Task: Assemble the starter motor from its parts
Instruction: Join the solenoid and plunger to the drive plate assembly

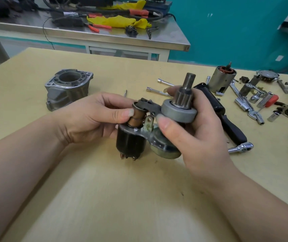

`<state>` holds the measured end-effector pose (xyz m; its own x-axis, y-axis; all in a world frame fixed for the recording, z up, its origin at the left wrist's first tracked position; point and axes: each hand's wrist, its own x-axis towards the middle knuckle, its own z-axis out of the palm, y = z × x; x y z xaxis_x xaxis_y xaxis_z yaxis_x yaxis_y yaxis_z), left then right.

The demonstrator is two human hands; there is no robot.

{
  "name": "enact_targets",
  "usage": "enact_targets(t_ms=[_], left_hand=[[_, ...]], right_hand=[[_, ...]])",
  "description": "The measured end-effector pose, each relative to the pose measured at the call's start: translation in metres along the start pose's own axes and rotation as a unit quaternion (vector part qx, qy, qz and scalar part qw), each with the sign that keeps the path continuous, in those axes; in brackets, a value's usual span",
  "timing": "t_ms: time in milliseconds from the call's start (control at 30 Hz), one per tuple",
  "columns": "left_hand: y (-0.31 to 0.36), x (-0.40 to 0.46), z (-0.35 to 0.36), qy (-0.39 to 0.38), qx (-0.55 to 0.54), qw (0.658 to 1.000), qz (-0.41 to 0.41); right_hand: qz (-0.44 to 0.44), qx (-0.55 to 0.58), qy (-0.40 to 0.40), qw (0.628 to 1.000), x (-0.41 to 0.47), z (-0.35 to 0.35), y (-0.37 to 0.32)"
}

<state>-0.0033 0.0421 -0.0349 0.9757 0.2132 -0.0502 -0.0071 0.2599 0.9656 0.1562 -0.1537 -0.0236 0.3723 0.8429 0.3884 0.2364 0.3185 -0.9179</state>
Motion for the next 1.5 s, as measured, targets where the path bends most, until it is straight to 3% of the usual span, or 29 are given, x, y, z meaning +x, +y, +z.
enact_targets(t_ms=[100,233,400,500,633,800,967,1100,1267,1500], left_hand=[[0.007,-0.001,0.002,-0.057,0.032,0.998,-0.004],[0.007,-0.003,0.009,-0.07,0.102,0.992,0.03],[0.004,-0.001,0.008,-0.048,0.09,0.994,0.025],[-0.004,0.0,0.01,-0.059,0.019,0.998,0.016],[-0.016,0.007,0.022,0.007,-0.083,0.996,0.034],[-0.023,0.018,0.055,0.13,-0.028,0.989,0.06],[-0.023,0.018,0.071,0.248,0.013,0.966,0.076],[-0.022,0.017,0.078,0.313,-0.015,0.948,0.049],[-0.02,0.019,0.084,0.346,-0.027,0.936,0.049],[-0.012,0.011,0.073,0.298,-0.021,0.954,0.011]], right_hand=[[-0.003,-0.036,0.004,0.999,-0.001,-0.001,0.001],[-0.015,-0.043,-0.012,0.999,-0.003,-0.005,-0.003],[-0.022,-0.029,-0.008,0.999,-0.005,-0.005,-0.001],[-0.005,0.003,0.006,1.0,-0.002,-0.007,-0.001],[-0.034,-0.001,0.05,0.998,0.0,-0.003,-0.001],[-0.076,-0.031,0.091,0.992,0.003,0.005,0.002],[-0.078,-0.033,0.073,0.994,0.006,0.009,0.006],[-0.054,-0.03,0.058,0.996,0.007,0.009,0.007],[-0.02,-0.026,0.064,0.997,0.01,0.006,0.009],[0.034,0.034,0.012,0.999,0.022,0.004,0.012]])
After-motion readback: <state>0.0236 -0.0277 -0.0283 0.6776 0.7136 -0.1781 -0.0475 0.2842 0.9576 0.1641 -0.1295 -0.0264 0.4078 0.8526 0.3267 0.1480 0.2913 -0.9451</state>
